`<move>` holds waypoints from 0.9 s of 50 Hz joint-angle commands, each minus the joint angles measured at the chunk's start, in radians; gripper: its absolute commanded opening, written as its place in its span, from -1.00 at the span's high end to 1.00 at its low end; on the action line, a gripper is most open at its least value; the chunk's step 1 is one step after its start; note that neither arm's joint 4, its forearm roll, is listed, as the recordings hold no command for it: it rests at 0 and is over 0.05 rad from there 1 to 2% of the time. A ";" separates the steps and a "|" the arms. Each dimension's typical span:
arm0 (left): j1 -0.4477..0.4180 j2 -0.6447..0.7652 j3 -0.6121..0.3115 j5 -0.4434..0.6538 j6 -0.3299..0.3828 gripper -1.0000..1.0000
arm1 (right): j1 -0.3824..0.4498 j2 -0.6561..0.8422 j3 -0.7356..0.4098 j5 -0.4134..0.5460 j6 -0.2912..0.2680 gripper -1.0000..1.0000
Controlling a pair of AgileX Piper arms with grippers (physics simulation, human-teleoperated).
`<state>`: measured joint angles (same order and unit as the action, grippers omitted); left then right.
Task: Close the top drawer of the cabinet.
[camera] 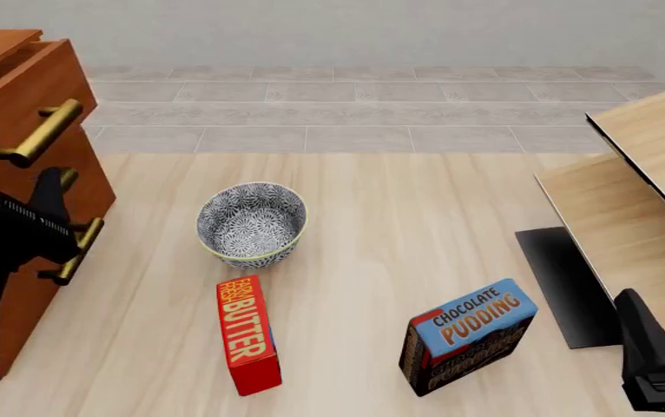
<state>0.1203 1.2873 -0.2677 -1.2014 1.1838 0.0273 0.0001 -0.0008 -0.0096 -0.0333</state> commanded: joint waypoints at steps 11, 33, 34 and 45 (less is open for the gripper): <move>0.046 -0.001 -0.018 -0.018 0.002 -1.00 | 0.002 0.000 0.000 -0.001 -0.001 -1.00; 0.074 0.008 -0.026 -0.019 0.002 -1.00 | 0.020 0.000 0.000 0.005 -0.007 -1.00; 0.075 0.009 -0.028 -0.019 0.002 -1.00 | 0.020 0.000 0.000 0.005 -0.008 -1.00; 0.087 0.012 -0.028 -0.019 0.006 -1.00 | 0.025 0.000 0.000 0.010 -0.011 -1.00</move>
<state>0.1760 1.3026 -0.2840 -1.2022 1.1862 0.0464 0.0001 -0.0006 -0.0028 -0.0413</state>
